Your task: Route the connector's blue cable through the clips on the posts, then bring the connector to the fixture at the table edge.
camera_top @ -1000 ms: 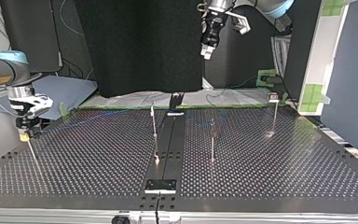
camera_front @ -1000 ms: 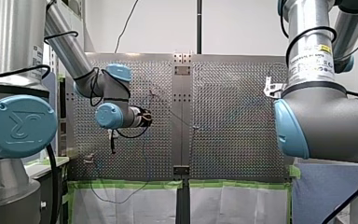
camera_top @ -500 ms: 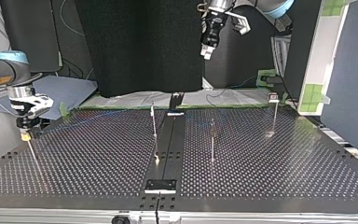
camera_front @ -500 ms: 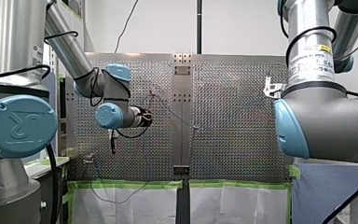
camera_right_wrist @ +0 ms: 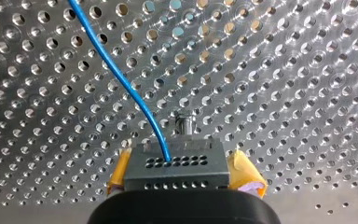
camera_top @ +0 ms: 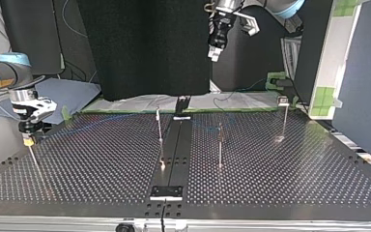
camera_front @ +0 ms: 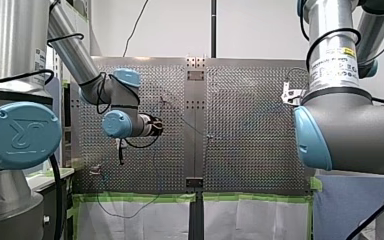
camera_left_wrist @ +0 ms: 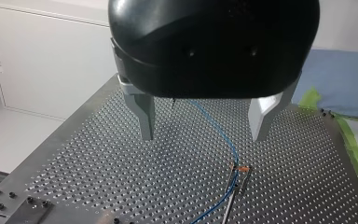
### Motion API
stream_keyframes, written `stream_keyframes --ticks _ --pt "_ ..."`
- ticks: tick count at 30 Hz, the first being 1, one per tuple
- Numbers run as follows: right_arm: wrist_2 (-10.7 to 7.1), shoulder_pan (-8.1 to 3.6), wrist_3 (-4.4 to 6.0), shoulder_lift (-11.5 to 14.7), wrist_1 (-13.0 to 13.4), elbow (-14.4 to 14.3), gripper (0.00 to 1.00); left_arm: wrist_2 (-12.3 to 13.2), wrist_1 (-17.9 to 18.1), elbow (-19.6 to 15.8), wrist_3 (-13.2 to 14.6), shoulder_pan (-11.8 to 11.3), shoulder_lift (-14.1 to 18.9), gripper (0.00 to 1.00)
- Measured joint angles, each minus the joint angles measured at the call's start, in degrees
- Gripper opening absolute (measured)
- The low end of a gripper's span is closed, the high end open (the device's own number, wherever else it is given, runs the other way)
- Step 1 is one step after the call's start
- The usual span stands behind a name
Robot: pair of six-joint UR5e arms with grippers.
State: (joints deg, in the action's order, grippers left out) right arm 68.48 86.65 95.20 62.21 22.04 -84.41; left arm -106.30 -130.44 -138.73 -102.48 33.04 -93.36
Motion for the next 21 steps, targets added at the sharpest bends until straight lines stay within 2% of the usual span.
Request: stream_keyframes --ticks 21 --pt "-0.60 -0.41 0.22 0.00 -0.62 0.03 0.73 -0.01 -0.09 -0.02 0.00 0.13 0.00 0.99"
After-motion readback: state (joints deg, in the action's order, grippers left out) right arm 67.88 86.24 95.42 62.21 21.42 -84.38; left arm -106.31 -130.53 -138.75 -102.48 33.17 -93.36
